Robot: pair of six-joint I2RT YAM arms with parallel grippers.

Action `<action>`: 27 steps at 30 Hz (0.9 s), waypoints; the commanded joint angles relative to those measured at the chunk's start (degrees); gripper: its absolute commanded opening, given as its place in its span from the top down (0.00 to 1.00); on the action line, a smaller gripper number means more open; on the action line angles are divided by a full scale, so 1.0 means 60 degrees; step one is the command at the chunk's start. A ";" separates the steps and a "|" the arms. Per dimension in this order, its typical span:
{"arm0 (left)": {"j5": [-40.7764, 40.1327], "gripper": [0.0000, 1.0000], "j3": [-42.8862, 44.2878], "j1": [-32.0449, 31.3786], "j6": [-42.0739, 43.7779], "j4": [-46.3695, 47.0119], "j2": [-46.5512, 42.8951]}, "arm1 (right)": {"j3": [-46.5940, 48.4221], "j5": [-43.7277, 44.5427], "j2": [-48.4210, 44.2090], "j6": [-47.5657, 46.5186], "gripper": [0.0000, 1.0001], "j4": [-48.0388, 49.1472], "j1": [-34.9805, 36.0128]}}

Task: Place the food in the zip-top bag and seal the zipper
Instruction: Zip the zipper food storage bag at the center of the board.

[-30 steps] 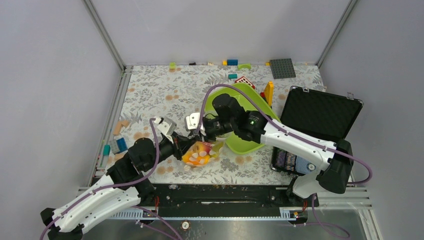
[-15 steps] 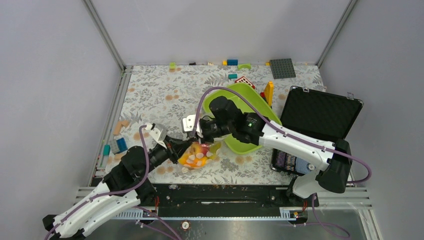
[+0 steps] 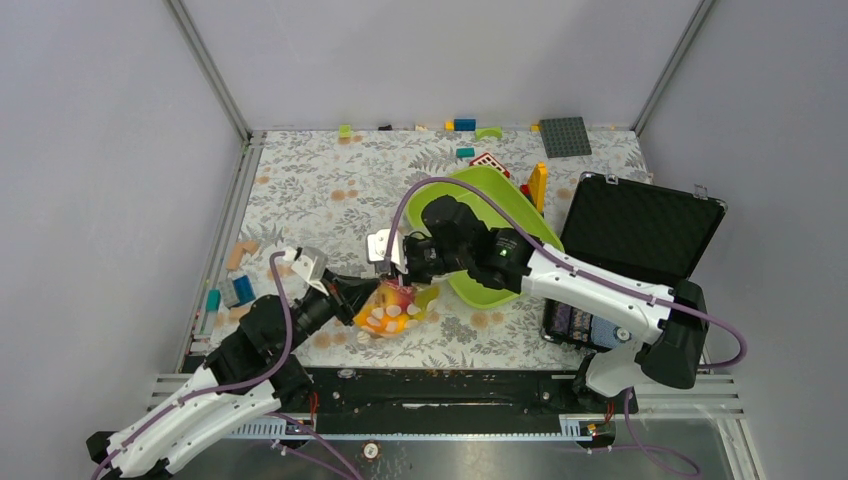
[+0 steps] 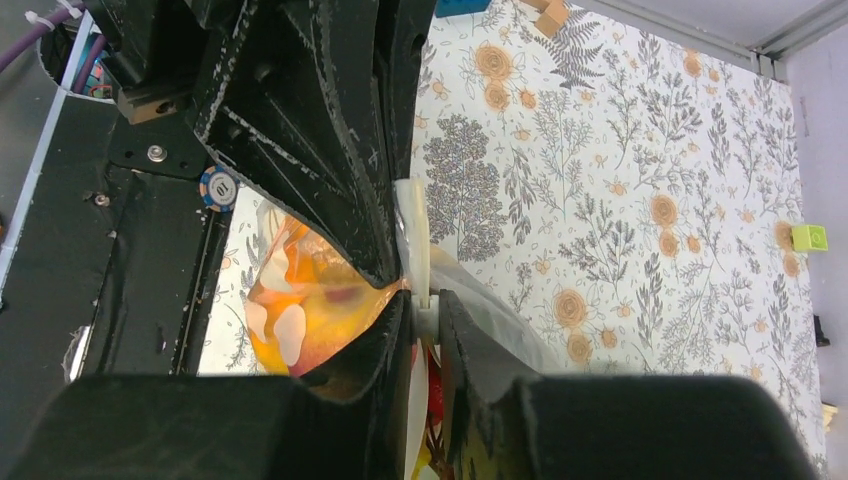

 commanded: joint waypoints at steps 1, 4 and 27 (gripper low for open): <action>-0.1257 1.00 0.0219 0.0007 -0.0465 0.0392 -0.0430 | -0.0288 0.1244 -0.0641 -0.0199 0.92 -0.0868 -0.0505; -0.2198 1.00 0.0136 0.0013 -0.0823 -0.0011 -0.0608 | -0.0329 0.1222 -0.0841 -0.0285 0.92 -0.1137 -0.0743; -0.6822 1.00 0.0907 0.0003 -0.3681 -0.3416 -0.0220 | -0.0971 0.1286 -0.1518 0.0283 0.94 -0.2101 -0.2030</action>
